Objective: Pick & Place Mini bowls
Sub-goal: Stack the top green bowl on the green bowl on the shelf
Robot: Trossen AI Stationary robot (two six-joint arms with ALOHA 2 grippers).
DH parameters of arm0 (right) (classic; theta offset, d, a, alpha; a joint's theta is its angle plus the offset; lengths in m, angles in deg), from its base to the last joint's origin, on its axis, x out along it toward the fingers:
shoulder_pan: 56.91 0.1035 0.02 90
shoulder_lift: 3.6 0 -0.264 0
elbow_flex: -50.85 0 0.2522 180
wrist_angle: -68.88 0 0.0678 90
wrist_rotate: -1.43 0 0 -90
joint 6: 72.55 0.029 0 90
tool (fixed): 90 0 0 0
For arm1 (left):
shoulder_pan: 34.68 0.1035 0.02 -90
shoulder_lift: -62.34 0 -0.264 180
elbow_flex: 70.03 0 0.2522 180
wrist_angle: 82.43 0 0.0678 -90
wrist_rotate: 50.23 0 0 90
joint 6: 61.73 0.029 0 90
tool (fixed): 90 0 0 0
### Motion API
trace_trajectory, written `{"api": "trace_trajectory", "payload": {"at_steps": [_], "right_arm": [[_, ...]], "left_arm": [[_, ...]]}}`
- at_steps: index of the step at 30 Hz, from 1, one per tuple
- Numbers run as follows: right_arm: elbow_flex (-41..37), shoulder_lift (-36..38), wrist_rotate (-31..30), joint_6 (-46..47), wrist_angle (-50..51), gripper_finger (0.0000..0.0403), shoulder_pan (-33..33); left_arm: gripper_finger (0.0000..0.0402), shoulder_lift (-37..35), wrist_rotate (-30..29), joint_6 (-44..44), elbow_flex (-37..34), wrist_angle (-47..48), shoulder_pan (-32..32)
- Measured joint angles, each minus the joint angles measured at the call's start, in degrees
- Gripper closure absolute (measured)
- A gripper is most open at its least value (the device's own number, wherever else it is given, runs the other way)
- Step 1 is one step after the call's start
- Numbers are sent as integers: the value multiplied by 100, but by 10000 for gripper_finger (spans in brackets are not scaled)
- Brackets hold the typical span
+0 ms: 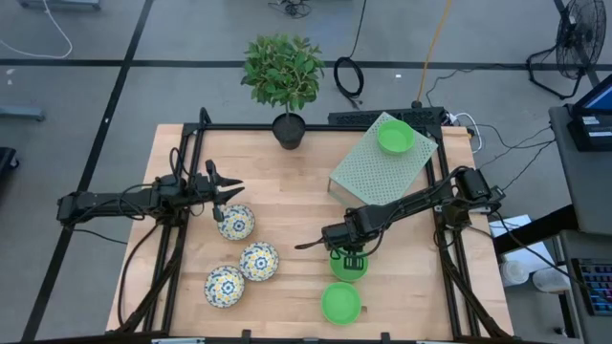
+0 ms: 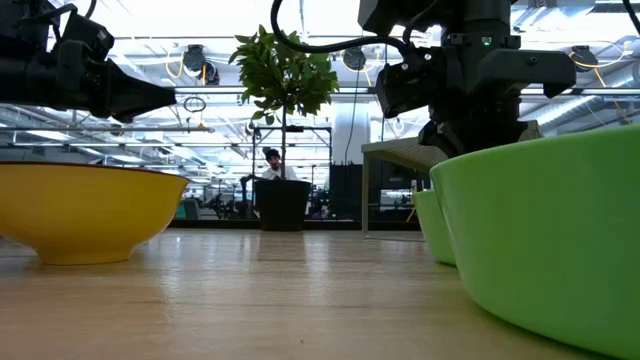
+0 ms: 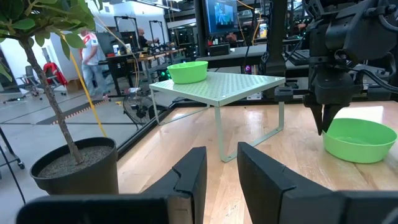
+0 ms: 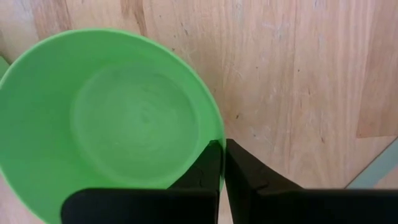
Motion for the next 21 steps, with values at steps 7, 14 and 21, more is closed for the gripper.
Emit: {"api": "trace_trajectory", "payload": {"at_steps": [7, 14, 21], "right_arm": [[0, 0, 0, 0, -1, 402, -2], [0, 0, -2, 0, -1, 402, 0], [0, -2, -2, -194, -5, 403, -2]], "left_arm": [[309, 1, -1, 0, 0, 0, 1], [309, 1, 1, 2, 0, 0, 0], [309, 1, 1, 0, 0, 0, 0]]}}
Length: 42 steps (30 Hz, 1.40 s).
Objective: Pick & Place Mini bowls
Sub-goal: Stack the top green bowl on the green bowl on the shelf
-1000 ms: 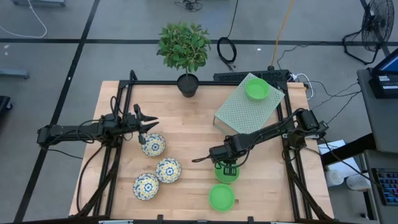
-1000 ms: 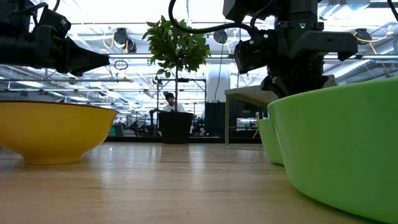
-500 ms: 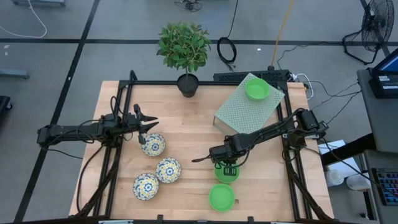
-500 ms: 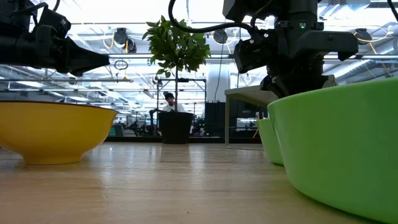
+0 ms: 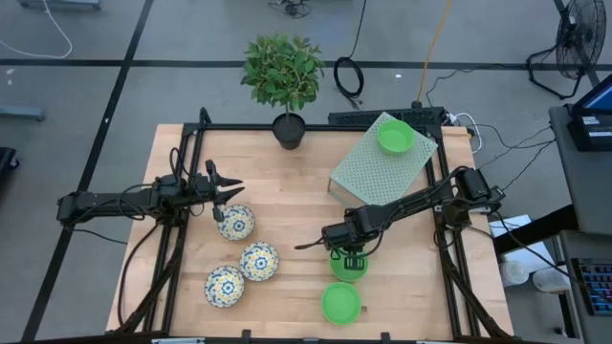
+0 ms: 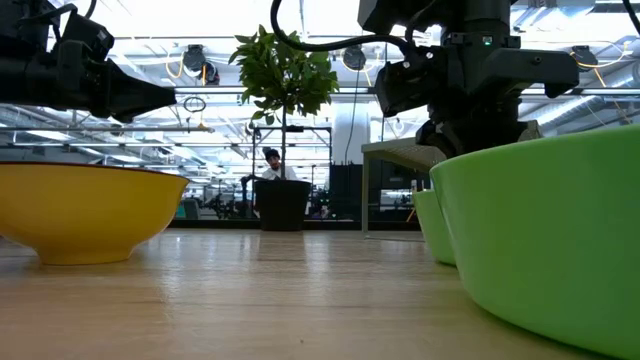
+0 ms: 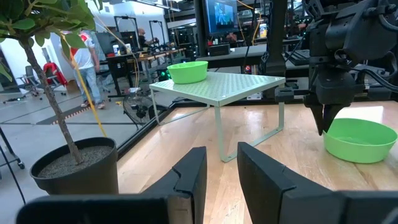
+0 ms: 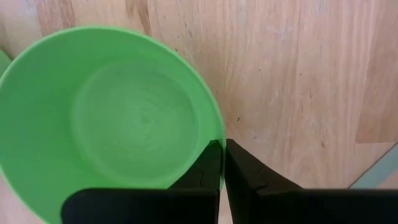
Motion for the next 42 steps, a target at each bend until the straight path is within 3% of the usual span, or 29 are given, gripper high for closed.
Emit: {"api": "trace_trajectory", "payload": {"at_steps": [29, 42], "right_arm": [[-4, 1, -2, -164, 22, 403, 0], [-15, 643, -22, -270, -33, 402, -256]], "left_arm": [[309, 0, -1, 1, 0, 0, 0], [309, -1, -2, 1, 0, 0, 1]]}}
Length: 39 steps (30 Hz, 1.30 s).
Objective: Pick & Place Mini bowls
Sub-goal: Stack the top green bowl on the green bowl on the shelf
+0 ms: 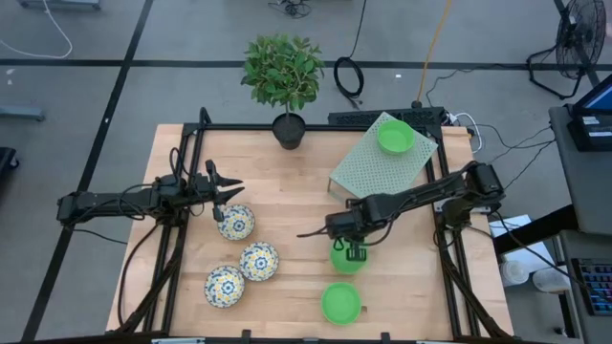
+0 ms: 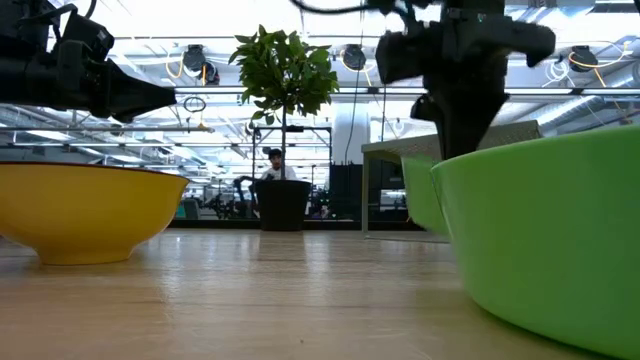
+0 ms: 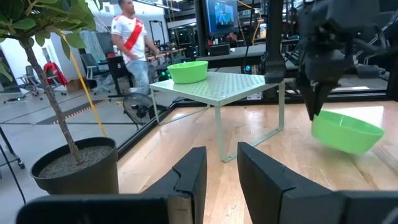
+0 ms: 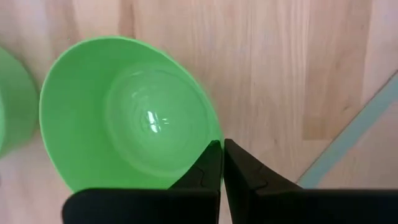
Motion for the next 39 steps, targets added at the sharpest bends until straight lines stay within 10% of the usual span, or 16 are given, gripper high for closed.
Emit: {"api": "trace_trajectory", "payload": {"at_steps": [39], "right_arm": [[9, 2385, 24, -914, -634, 403, -1087]], "left_arm": [[309, 0, 0, 0, 0, 2, 0]]}}
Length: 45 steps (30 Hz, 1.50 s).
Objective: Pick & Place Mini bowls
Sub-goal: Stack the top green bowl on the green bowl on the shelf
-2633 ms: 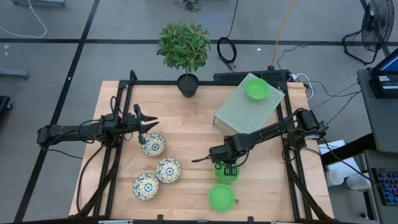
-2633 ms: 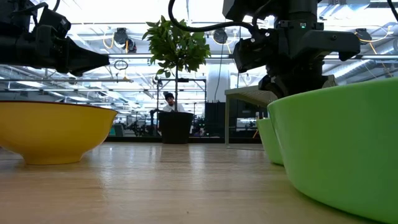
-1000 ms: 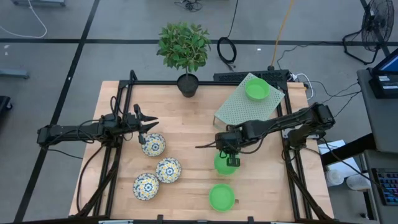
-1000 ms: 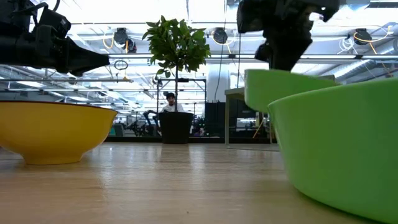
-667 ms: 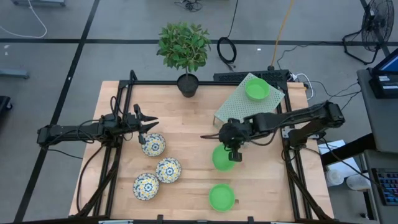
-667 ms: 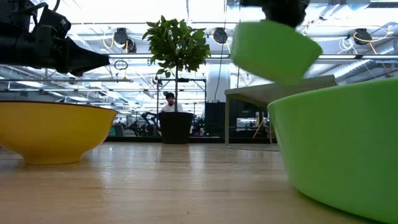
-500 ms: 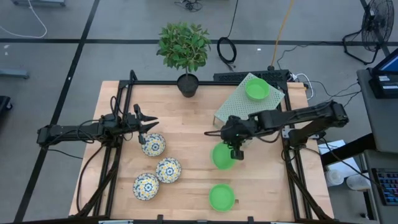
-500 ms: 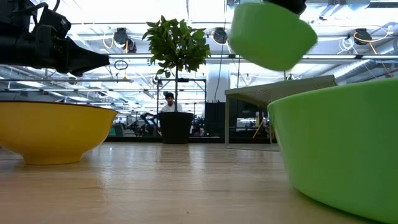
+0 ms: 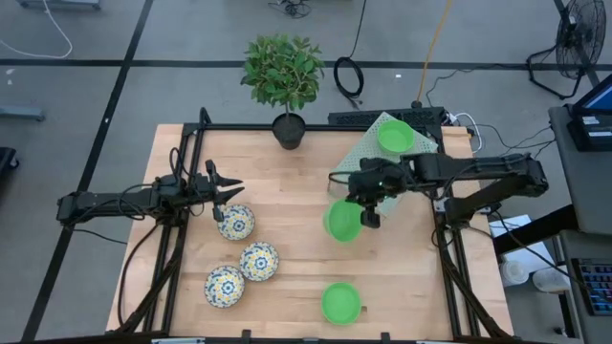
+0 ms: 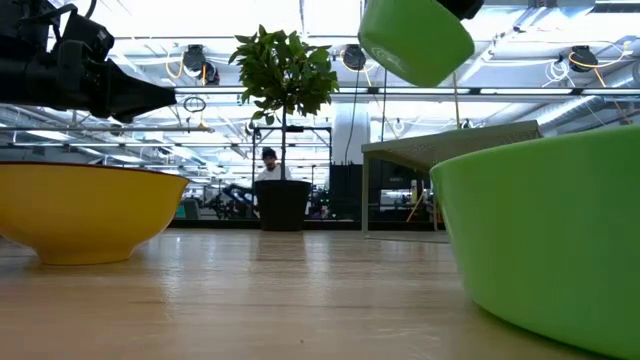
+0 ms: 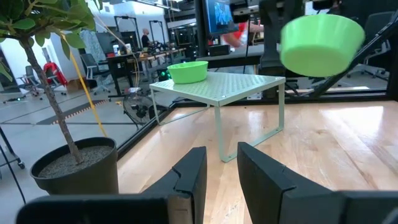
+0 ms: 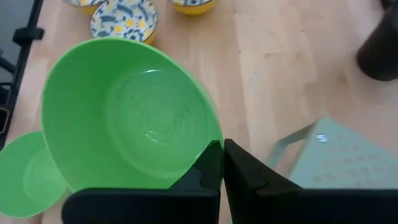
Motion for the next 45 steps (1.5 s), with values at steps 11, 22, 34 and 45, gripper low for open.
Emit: {"api": "trace_trajectory", "payload": {"at_steps": [11, 22, 34, 45], "right_arm": [[1, 310, -2, -134, -39, 403, -884], [2, 519, -6, -419, -114, 403, -1698], [2, 789, -7, -420, -125, 403, -2640], [2, 832, -7, -357, -126, 403, -3338]], "left_arm": [[309, 1, 0, 1, 0, -2, -2], [309, 1, -2, -1, 0, -2, -1], [309, 1, -2, 0, 0, -2, 1], [309, 1, -3, -1, 0, -2, 0]]}}
